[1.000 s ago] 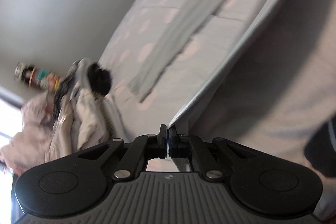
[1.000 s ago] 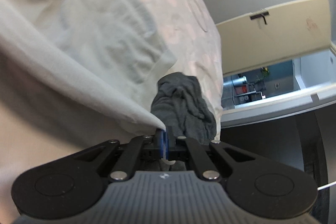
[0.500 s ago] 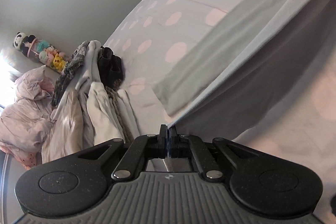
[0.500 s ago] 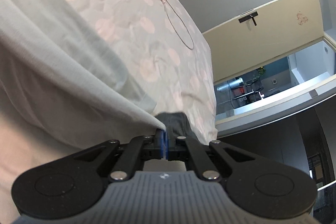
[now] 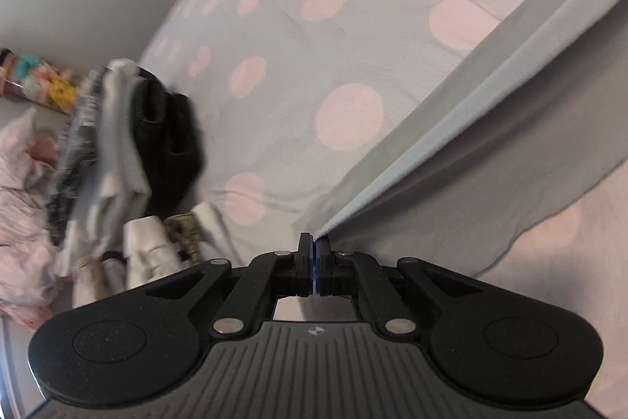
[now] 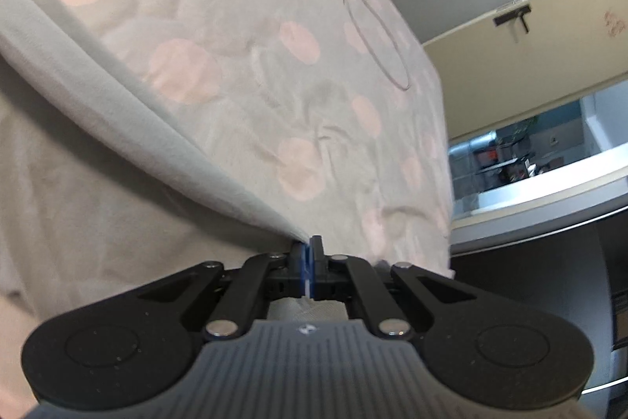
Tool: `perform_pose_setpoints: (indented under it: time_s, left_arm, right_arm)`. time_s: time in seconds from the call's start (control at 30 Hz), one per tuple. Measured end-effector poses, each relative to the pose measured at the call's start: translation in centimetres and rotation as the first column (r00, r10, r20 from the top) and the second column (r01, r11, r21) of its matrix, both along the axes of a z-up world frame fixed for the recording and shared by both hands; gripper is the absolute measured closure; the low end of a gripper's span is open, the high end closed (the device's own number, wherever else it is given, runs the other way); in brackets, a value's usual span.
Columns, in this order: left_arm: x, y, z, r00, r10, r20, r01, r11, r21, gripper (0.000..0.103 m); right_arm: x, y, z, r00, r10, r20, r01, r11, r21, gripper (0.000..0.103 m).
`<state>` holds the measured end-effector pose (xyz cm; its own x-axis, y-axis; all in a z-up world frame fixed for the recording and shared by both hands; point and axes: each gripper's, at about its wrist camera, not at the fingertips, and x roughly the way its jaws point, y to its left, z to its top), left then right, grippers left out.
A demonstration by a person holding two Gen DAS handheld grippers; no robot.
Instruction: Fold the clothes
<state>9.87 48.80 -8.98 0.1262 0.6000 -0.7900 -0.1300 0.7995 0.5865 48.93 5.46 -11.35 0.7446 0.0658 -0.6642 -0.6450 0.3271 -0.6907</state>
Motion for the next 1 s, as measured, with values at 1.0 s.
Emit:
perform_pose_setpoints:
  time_s: [1.0]
  left_arm:
    - [1.5,4.7,0.7,0.925,0.212,0.316,-0.171,0.974,-0.152,0.081]
  right_arm:
    - [5.2,-0.2,1.2,0.940,-0.275,-0.202,0.336,0.852,0.402,0.071]
